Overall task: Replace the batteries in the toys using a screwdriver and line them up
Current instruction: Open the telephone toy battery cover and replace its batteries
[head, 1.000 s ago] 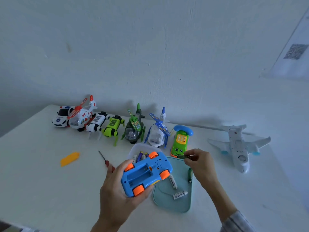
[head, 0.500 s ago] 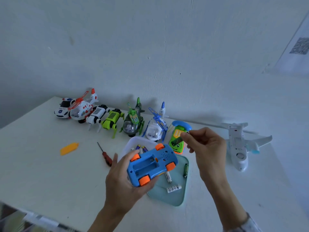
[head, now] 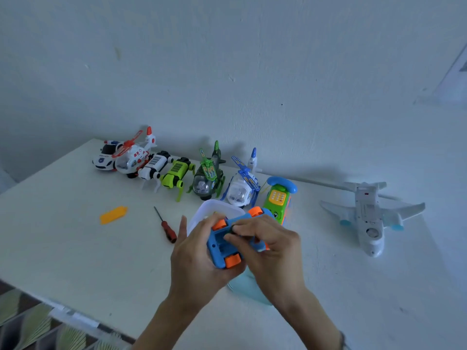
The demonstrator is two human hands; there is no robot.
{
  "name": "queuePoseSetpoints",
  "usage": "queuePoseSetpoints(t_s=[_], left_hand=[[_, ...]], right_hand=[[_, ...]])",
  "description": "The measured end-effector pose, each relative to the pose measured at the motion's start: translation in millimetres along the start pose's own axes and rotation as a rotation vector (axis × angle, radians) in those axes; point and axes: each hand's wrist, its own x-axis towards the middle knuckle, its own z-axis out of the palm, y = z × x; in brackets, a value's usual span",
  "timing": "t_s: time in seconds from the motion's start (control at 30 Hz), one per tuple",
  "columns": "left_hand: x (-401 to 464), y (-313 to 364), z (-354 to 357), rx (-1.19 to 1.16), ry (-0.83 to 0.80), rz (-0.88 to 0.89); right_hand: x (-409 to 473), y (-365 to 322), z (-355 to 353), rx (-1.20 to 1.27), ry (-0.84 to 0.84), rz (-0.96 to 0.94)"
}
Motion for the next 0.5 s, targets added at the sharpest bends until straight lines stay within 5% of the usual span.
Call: queuePoseSetpoints(t_s=[0.2,0.37,0.5], left_hand=[[1,7,4,-0.001,0.050,-0.026],[1,3,7,0.008,0.051,-0.038],[4,4,12,-0.002,0.037,-0.035]], right_hand=[[-6,13,5,-0.211,-0.145,-0.334],[-7,18,11,-0.135,-0.228,-0.241],[-5,17,10,-0.076,-0.140,-0.031]])
